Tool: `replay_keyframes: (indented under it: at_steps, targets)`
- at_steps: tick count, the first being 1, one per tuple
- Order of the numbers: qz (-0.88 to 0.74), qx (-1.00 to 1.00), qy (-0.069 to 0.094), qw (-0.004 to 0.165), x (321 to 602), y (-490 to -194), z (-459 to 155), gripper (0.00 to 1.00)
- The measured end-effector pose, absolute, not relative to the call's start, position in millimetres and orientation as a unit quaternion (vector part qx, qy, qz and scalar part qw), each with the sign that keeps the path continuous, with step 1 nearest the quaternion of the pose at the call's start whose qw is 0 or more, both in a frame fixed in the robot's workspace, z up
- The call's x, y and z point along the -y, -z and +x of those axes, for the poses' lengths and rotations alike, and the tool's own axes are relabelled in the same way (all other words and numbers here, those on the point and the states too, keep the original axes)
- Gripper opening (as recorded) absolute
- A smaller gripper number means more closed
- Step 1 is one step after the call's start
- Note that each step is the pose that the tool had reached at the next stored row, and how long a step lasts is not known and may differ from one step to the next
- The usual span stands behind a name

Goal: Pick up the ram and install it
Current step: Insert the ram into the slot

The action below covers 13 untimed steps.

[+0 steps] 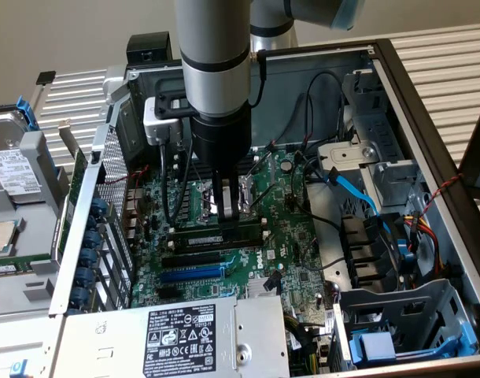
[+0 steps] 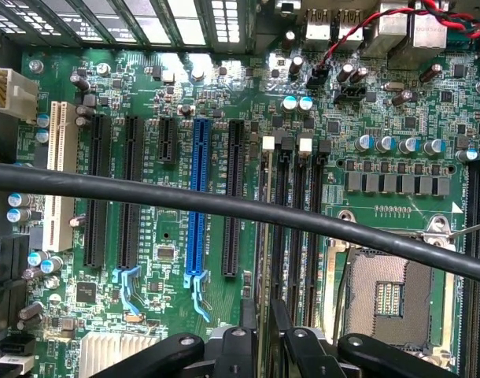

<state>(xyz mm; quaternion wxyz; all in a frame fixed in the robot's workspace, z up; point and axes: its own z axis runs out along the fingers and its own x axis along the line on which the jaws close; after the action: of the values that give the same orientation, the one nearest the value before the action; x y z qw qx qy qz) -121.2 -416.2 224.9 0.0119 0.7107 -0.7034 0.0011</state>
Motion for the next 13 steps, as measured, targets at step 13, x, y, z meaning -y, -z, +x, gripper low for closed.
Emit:
replay_keyframes:
  at_steps: [13]
  targets:
    - [0.711, 0.703, -0.001, 0.012, 416, -251, -122, 0.22]
